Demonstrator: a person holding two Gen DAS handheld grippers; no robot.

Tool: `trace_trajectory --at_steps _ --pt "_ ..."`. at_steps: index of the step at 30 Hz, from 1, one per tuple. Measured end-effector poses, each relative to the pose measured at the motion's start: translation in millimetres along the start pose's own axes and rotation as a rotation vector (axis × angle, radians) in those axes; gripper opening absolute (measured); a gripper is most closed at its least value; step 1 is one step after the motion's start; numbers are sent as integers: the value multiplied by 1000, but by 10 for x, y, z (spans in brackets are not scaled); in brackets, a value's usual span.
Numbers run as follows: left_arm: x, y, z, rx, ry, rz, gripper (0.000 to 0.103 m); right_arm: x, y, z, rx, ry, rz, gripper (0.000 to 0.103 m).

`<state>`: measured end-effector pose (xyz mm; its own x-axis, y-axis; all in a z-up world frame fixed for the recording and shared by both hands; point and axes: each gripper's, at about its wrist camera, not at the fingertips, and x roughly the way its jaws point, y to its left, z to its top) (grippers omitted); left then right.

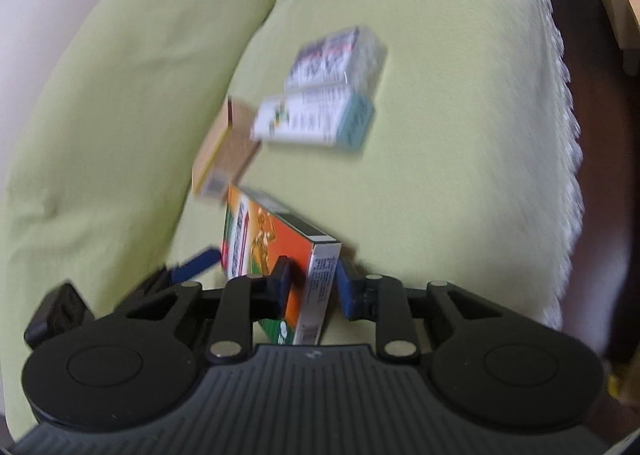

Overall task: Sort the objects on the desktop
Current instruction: 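Move both tools to the sofa toward the orange-green ibuprofen box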

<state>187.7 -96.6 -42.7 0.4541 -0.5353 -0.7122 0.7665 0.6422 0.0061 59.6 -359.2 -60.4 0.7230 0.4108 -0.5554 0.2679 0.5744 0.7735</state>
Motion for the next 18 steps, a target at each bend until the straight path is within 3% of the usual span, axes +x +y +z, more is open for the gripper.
trace_trajectory --at_steps 3,7,10,13,18 --pt "-52 -85 -55 -4 10 31 103 -32 -67 -144 -40 35 -22 22" --pt "-210 -63 -124 -126 17 95 103 -101 -94 -133 -79 38 -47 27" --pt "-342 -58 -230 -208 22 106 103 -188 26 16 -183 -20 -84 30" --pt "-352 -119 -291 -222 27 92 103 -133 154 247 -261 -40 -79 30" --pt "-301 -205 -284 -221 6 50 103 325 315 517 -364 109 -17 30"
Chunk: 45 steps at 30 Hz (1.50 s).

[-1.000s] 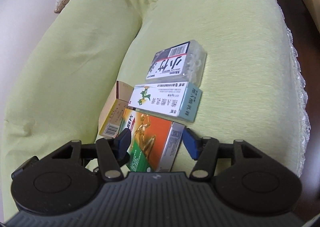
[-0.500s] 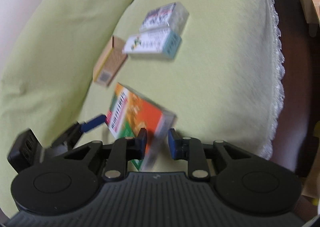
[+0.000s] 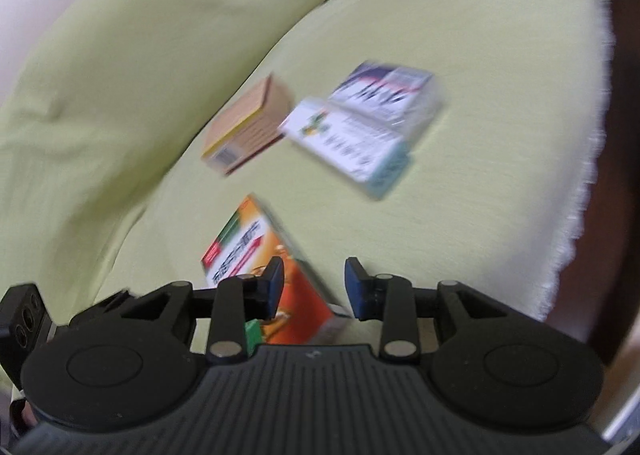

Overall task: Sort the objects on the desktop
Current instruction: 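Move both tools to the sofa toward the orange-green ibuprofen box, then grasp the orange-green ibuprofen box edge with the right tool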

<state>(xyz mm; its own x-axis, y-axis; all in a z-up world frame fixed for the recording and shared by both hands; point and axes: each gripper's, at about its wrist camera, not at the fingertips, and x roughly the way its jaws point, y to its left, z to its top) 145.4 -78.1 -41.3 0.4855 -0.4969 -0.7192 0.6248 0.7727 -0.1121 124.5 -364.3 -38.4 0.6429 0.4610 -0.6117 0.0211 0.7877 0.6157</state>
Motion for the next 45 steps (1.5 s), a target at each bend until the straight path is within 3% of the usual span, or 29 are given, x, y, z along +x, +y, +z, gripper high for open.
trace_trajectory --at_steps 5,11,16,20,28,36,39,45 --pt "76 -122 68 22 -3 -52 103 333 -20 81 -29 105 79 30" --pt "175 -188 23 59 41 -47 103 394 -11 8 -7 170 146 31" --pt "189 -172 -22 68 51 -40 102 491 51 26 -18 165 111 26" --pt "170 -144 -12 67 56 -26 103 551 60 58 13 165 148 30" --pt "58 -89 -46 71 58 3 103 542 84 16 43 183 230 26" --pt "87 -156 -128 205 73 42 103 572 329 20 -92 219 200 26" --pt "111 -127 -138 193 78 41 103 689 429 15 -147 234 168 26" --pt "87 -92 -158 182 63 25 103 693 400 6 -102 206 176 24"
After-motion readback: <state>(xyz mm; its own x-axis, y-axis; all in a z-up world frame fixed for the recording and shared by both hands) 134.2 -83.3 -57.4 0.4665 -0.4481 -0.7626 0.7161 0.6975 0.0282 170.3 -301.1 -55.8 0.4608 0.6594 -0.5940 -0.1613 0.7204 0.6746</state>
